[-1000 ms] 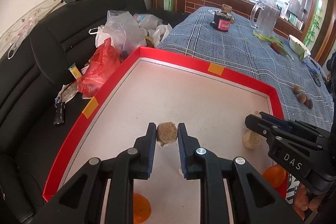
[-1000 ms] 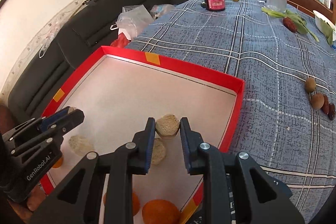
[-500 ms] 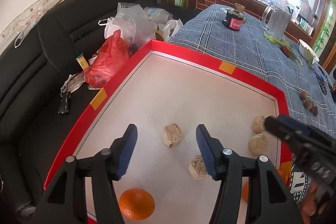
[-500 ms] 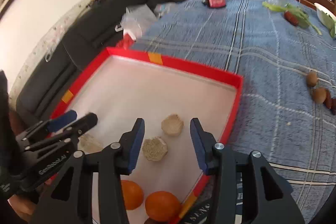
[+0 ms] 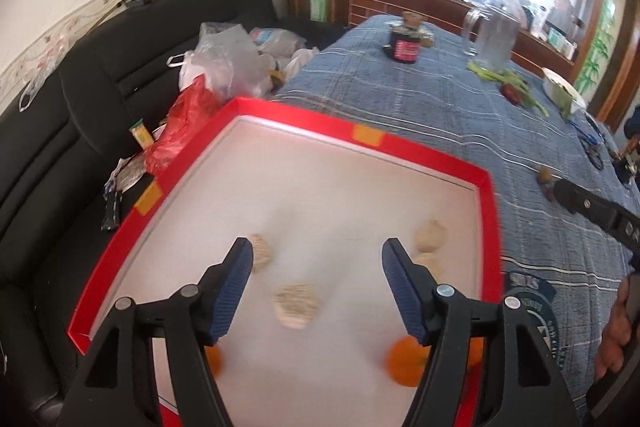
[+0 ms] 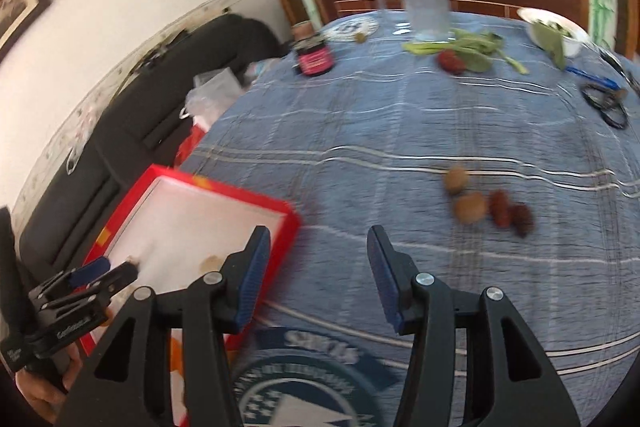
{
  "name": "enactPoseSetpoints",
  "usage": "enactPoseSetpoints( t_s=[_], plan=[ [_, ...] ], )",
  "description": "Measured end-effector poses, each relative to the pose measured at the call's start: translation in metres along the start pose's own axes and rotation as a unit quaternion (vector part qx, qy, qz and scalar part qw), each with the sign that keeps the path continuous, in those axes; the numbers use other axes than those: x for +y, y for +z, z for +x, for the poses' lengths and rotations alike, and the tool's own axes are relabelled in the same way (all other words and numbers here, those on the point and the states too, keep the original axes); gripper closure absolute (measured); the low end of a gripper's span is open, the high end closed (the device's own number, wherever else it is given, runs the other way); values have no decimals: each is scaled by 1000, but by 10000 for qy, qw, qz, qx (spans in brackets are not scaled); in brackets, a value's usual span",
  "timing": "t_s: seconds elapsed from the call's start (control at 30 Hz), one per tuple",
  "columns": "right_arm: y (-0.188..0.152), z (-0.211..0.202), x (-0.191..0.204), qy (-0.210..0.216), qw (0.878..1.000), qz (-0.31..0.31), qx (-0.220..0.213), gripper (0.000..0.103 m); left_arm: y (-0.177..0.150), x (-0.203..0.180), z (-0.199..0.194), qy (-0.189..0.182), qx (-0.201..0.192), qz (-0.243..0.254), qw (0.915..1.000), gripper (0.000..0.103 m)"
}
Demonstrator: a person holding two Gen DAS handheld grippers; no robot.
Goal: Organize fruits
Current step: 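Move both open grippers back to the fruit on the tablecloth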
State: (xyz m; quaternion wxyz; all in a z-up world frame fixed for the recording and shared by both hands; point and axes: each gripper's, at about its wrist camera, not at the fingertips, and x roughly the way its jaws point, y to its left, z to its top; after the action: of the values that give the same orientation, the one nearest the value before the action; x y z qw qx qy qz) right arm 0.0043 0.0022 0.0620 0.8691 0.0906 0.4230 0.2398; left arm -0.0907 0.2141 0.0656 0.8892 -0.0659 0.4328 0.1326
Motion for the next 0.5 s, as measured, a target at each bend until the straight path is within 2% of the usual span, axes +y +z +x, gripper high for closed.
enactPoseSetpoints(
  t_s=[0.13,0.33,0.5],
  plan=[
    [3,-6,-28,-62,9997,222,-54,50,-2,-29,-1,-68,37,257,9996,34],
    [0,-7,-70,79,9970,771,-41,50,-4,-83,5,-131,135,632,9978,32],
    [2,-17,-98,-258,9938,1076,-58,50,-4,-131,14,-209,185,876,9958,31]
  ],
)
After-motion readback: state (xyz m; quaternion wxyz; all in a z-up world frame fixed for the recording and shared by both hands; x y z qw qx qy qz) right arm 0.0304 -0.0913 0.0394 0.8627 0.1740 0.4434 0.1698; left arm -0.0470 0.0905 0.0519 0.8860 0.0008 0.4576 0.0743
